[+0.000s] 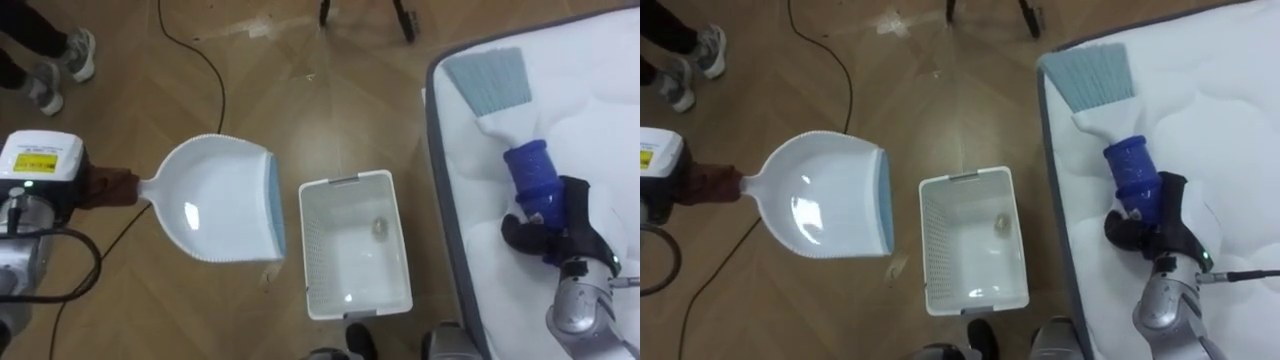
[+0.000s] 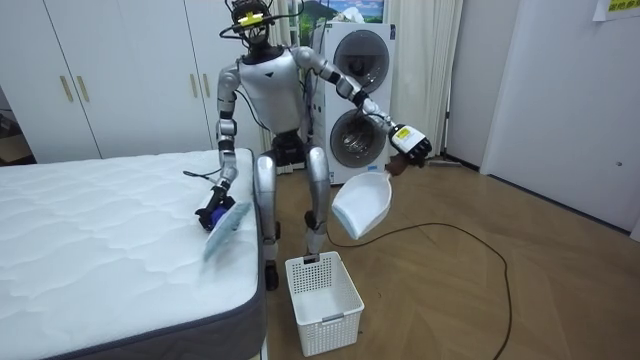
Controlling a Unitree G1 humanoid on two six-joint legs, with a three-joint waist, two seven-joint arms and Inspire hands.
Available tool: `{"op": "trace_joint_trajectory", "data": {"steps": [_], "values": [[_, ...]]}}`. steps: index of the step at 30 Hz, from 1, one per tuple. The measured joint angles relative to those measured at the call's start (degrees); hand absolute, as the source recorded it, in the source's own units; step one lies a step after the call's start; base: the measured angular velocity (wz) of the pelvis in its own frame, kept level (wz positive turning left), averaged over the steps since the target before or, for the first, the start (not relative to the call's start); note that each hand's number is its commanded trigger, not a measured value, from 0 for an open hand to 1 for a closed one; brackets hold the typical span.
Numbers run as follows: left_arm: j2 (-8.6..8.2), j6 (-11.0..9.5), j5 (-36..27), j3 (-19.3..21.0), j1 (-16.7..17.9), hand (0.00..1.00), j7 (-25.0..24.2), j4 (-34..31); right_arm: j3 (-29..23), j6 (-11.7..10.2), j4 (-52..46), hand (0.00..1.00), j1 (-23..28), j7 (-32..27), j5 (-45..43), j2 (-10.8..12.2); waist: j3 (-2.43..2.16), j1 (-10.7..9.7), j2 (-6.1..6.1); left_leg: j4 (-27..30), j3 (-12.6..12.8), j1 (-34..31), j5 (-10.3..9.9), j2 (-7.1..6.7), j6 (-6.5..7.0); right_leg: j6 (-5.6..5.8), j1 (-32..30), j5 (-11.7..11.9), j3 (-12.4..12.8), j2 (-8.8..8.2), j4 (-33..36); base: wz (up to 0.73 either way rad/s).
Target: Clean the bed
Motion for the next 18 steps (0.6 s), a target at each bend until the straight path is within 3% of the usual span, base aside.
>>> {"op": "trace_joint_trajectory", "data": {"steps": [3,5,7,8,10,13,15,16,18], "values": [[-0.01,-0.1,0.7,1.6,2.4,1.0,-0.1,-4.8,-0.1,0.0,-0.1,0.0,0.7,0.8,0.1,0.0,0.23,0.4,-0.84,-0.8,0.3,1.3,0.0,-0.15,-0.06,0.05,0.8,0.0,0.4,0.01,-0.4,-0.1],[-0.39,-1.0,0.6,2.9,4.5,1.0,-0.2,-8.0,-0.1,0.0,-0.1,0.0,1.0,1.6,1.3,0.2,0.02,0.7,-1.58,-0.6,0.5,1.7,0.0,0.14,-0.09,0.02,1.3,0.1,0.8,0.38,-1.1,-0.18],[-1.4,-1.7,0.7,4.4,8.1,1.0,-0.2,-12.1,-0.1,0.0,-0.4,0.0,2.8,2.5,2.9,0.7,-0.17,2.8,-3.64,-1.2,1.5,4.5,-0.3,0.87,-0.48,-0.13,3.6,0.6,2.6,1.63,-2.6,-0.51],[-1.72,-1.9,0.6,4.7,9.2,1.0,-0.2,-12.9,-0.1,0.0,-0.4,0.0,3.2,2.6,3.5,0.9,-0.28,3.1,-4.02,-1.4,1.5,5.4,-0.4,1.09,-0.7,-0.19,4.6,0.8,3.1,2.08,-3.4,-0.55],[-2.93,-2.4,0.7,5.4,12.3,1.0,-0.7,-15.3,-0.2,0.1,-0.5,0.0,4.2,2.8,3.7,1.0,-0.82,3.4,-5.05,-1.8,1.3,8.5,-0.7,1.87,-1.11,-0.28,8.5,1.8,3.5,3.2,-6.4,-0.34],[-4.78,-2.6,-0.2,5.4,13.6,1.0,-0.9,-15.9,-0.4,0.1,-1.6,0.0,5.5,2.8,4.2,1.0,-1.72,3.2,-6.16,-4.2,1.5,12.4,-0.9,2.55,-1.43,-0.12,12.4,3.3,3.8,4.24,-10.4,-0.21],[-6.23,-2.6,-1.6,5.4,14.1,1.0,-2.0,-16.0,-0.4,0.3,-1.6,0.0,5.6,2.9,5.7,1.1,-1.88,3.2,-6.43,-6.0,1.6,15.0,-1.0,2.99,-1.55,0.03,15.3,4.6,4.2,5.06,-13.3,-0.27],[-6.82,-2.5,-2.3,5.4,14.8,1.0,-2.7,-16.6,-0.6,0.7,-2.0,0.0,6.1,2.9,5.7,1.4,-2.19,3.1,-6.75,-6.5,2.0,16.2,-1.1,3.22,-1.56,0.2,16.4,5.4,4.9,5.54,-14.6,-0.31],[-6.92,-2.5,-2.3,5.5,16.4,1.0,-3.2,-18.7,-0.8,1.4,-4.7,0.0,8.0,3.2,5.3,1.5,-2.34,3.2,-6.96,-7.5,2.8,17.9,-1.7,3.67,-1.57,0.27,17.7,6.2,5.4,6.04,-15.8,-0.36]]}}
